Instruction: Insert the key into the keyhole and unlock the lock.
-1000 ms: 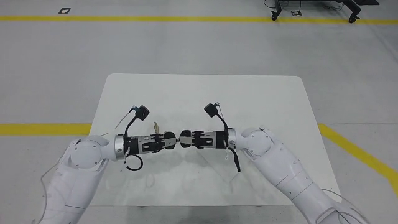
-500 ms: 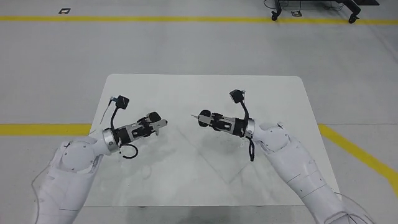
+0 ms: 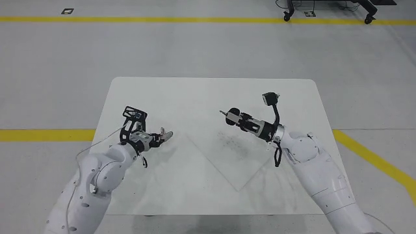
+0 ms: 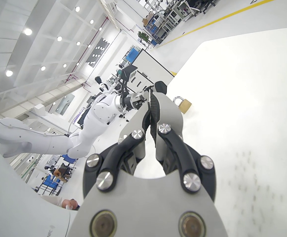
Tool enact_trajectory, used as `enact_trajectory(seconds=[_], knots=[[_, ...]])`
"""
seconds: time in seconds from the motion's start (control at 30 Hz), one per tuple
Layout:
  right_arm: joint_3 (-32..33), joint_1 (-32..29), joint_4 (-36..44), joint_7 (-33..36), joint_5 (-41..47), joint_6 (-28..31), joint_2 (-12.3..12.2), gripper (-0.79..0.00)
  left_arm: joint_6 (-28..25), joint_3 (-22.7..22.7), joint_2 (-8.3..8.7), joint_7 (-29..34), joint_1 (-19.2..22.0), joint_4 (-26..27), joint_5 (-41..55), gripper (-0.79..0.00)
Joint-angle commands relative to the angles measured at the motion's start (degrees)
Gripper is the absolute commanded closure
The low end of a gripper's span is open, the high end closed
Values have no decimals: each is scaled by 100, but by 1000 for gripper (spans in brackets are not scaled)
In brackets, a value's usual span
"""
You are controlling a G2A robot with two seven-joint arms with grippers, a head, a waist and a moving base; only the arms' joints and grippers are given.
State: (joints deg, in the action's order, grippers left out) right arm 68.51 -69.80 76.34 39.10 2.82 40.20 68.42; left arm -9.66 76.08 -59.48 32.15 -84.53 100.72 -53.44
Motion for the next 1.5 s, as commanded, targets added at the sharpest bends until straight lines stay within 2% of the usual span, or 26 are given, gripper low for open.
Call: enact_trajectory(seconds=[0.0, 0.03, 0.07, 0.23, 0.27, 0.57, 0.67, 1.47], knots=[[0, 0, 0, 1, 1, 1, 0, 0, 67, -170, -16, 51, 80, -66, -282, -770], [0, 0, 0, 1, 1, 1, 0, 0, 93, -238, -26, 99, 121, -101, -348, -674], [0, 0, 0, 1, 1, 1, 0, 0, 111, -292, -34, 168, 161, -144, -380, -619], [0, 0, 0, 1, 1, 1, 0, 0, 230, -440, -59, 360, 282, -233, -602, -462], [0, 0, 0, 1, 1, 1, 0, 0, 241, -451, -63, 355, 287, -237, -616, -403], [0, 0, 0, 1, 1, 1, 0, 0, 297, -499, -80, 305, 284, -244, -877, -277], [0, 0, 0, 1, 1, 1, 0, 0, 327, -516, -88, 296, 279, -237, -947, 0], [0, 0, 0, 1, 1, 1, 0, 0, 392, -432, -134, 287, 239, -232, -1014, 0]])
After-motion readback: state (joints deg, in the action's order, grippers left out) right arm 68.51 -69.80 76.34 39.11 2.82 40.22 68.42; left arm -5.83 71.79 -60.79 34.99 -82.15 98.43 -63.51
